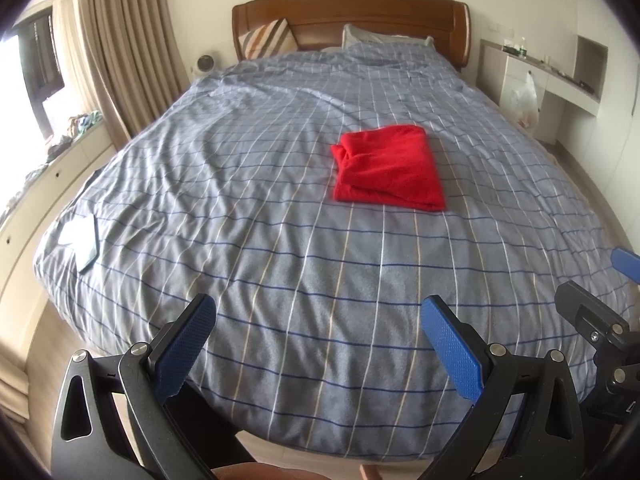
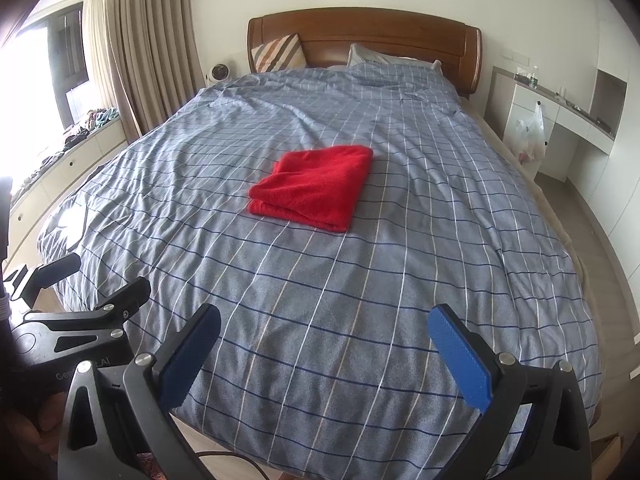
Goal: Fold small clothes
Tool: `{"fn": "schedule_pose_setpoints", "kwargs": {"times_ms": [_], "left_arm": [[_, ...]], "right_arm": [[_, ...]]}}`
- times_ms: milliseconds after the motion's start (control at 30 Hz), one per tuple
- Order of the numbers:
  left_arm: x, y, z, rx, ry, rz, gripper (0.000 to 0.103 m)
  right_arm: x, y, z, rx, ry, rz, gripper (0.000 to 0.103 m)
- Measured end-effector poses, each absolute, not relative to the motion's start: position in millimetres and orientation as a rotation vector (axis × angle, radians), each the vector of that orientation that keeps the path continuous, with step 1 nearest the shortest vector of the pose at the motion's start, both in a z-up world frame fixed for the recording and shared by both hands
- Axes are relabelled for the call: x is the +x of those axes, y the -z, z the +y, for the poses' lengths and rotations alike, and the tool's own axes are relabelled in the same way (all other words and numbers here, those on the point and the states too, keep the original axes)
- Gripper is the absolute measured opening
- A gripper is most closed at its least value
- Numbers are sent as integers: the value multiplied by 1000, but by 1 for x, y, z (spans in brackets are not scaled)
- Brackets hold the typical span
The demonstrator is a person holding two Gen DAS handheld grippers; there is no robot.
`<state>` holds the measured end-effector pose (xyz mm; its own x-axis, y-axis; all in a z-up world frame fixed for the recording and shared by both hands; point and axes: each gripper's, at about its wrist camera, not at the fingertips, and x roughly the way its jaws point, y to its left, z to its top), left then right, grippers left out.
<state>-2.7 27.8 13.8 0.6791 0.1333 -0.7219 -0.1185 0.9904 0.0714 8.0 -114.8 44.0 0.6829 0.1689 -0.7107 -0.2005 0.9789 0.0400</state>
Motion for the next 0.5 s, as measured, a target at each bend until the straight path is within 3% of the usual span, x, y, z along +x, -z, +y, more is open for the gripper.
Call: {"fn": "schedule_pose_setpoints", "kwargs": {"times_ms": [500], "left_arm": [[-5,-10,31,12,-158,806,103]], "right_arm": [[8,-40,-118,-35,-204,794,102]]}}
